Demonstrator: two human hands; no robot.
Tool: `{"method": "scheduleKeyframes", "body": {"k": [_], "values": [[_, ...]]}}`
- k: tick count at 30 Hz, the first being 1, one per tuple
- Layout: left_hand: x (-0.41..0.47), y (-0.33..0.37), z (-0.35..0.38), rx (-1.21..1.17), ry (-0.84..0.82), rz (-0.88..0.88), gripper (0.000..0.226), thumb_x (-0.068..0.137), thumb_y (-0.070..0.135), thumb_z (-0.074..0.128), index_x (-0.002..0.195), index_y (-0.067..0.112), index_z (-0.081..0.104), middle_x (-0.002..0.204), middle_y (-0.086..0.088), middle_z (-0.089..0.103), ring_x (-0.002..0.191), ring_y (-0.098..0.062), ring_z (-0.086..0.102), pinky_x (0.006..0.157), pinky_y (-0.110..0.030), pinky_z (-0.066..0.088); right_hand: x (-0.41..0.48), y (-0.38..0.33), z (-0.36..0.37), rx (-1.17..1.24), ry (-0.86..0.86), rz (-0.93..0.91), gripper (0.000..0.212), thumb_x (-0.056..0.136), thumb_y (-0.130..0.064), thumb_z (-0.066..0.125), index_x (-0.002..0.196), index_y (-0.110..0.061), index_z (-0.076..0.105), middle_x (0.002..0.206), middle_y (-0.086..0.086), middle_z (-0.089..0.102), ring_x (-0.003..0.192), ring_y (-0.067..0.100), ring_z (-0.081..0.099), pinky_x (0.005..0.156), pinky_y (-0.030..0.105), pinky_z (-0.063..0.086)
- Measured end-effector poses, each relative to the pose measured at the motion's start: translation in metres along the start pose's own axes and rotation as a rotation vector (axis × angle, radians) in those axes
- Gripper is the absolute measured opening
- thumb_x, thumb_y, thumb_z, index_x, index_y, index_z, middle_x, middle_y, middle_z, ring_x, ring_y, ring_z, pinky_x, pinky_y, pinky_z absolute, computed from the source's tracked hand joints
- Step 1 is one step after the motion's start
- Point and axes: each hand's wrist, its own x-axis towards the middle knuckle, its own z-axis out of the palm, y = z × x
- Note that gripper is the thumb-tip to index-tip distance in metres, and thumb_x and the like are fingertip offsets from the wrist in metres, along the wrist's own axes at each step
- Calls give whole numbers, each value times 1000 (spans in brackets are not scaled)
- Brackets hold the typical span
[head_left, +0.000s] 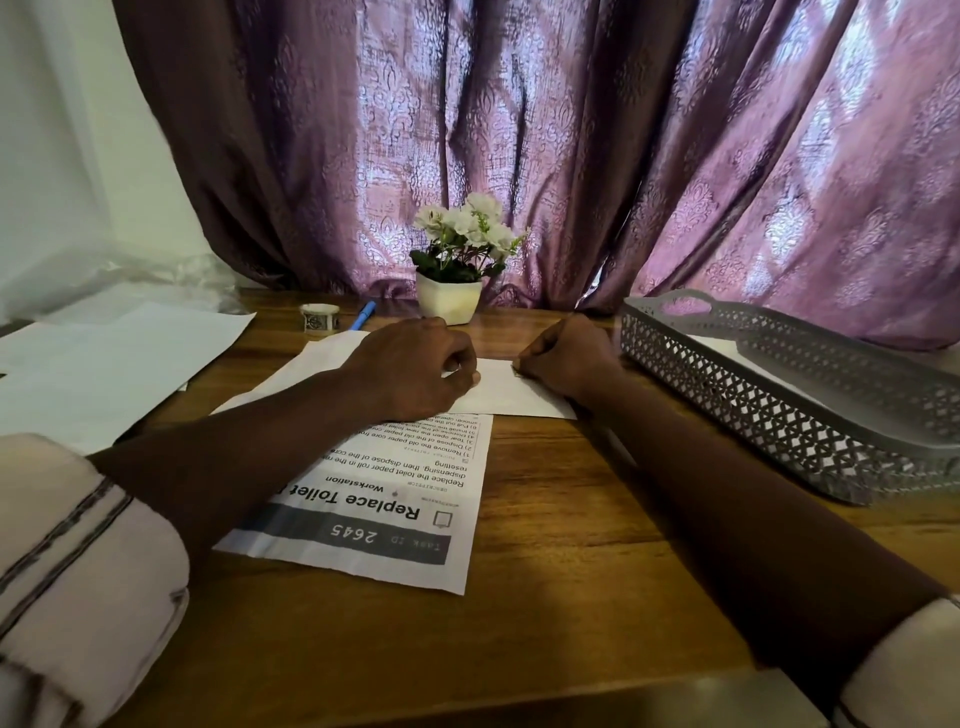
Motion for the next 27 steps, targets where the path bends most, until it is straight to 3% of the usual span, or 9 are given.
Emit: {"method": "scheduleKeyframes", "body": {"k": [7, 11, 14, 20, 22, 24, 25, 27], "values": [[2, -2, 4, -23, -21, 5, 17, 93, 49, 62, 97, 34, 68, 99, 11, 63, 97, -13, 58, 82, -36, 49, 2, -4, -2, -59, -15, -7, 9, 84, -26, 84, 82, -18, 81, 88, -2, 79, 79, 9, 67, 70, 26, 52], [2, -5, 6, -38, -20, 1, 18, 92, 52, 62, 95, 35, 66, 99, 12, 63, 95, -11, 58, 79, -35, 48, -3, -2, -4, 38, -80, -10, 20, 83, -25, 84, 67, -25, 73, 75, -10, 72, 73, 3, 63, 78, 31, 58], [2, -6, 7, -64, -7, -5, 17, 91, 52, 63, 94, 35, 66, 99, 13, 63, 93, -9, 57, 75, -31, 44, -7, -1, -7, 108, -126, -3, 9, 83, -25, 84, 79, -20, 78, 83, -5, 75, 82, 10, 69, 79, 31, 59], [2, -8, 9, -85, 1, -2, 18, 89, 53, 64, 94, 36, 67, 94, 14, 62, 87, -5, 56, 74, -31, 45, -14, -3, -13, 142, -209, -15, 13, 84, -28, 83, 91, -19, 78, 95, 0, 76, 94, 14, 69, 90, 36, 59], [2, -9, 10, -95, -3, -9, 17, 89, 52, 65, 94, 36, 68, 94, 15, 63, 88, -5, 56, 75, -31, 46, -17, 3, -12, 173, -209, -11, 22, 81, -33, 85, 96, -18, 77, 92, -2, 74, 85, 10, 66, 78, 29, 58], [2, -10, 10, -120, -4, -16, 16, 89, 51, 66, 94, 36, 68, 94, 15, 63, 89, -4, 57, 76, -32, 48, -20, 12, -9, 297, -92, -34, 12, 88, -30, 79, 94, -21, 75, 84, -5, 71, 71, 5, 61, 62, 22, 50], [2, -10, 10, -129, -5, -16, 16, 89, 52, 66, 94, 37, 68, 94, 15, 63, 89, -3, 57, 76, -32, 48, -22, 16, -7, 350, -17, -39, 4, 94, -25, 73, 95, -22, 75, 83, -7, 70, 68, 3, 59, 58, 20, 47], [2, -10, 10, -133, -3, -18, 16, 89, 53, 66, 93, 38, 68, 94, 15, 64, 88, -3, 57, 76, -32, 48, -25, 18, -7, 301, 33, -71, 13, 99, -18, 65, 105, -21, 77, 92, -6, 74, 70, 1, 62, 57, 15, 48]]}}
